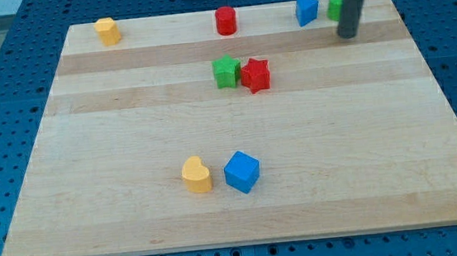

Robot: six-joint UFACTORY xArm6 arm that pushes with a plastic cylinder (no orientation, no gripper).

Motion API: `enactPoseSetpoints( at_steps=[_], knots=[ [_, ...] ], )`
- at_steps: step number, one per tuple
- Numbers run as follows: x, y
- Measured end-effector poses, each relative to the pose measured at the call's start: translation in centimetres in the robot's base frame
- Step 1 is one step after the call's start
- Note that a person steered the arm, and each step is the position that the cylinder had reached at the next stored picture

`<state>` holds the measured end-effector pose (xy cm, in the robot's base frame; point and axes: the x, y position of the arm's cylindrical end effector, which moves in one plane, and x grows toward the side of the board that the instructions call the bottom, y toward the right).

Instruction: Move the red circle towards center

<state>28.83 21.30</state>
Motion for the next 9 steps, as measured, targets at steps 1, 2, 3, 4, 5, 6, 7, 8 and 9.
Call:
enactPoseSetpoints(
  at_steps=[1,2,3,4,5,6,7,8,9],
  knots=[
    [-2.2,4.2],
    [-4.8,6.4],
    [-8.8,6.3],
    [-9.7,4.9],
    [-9.6,3.5],
    [-9.7,1.4],
    [-9.7,-1.0],
    [-9.6,-2.9],
    [-9.6,-5.2]
  ],
)
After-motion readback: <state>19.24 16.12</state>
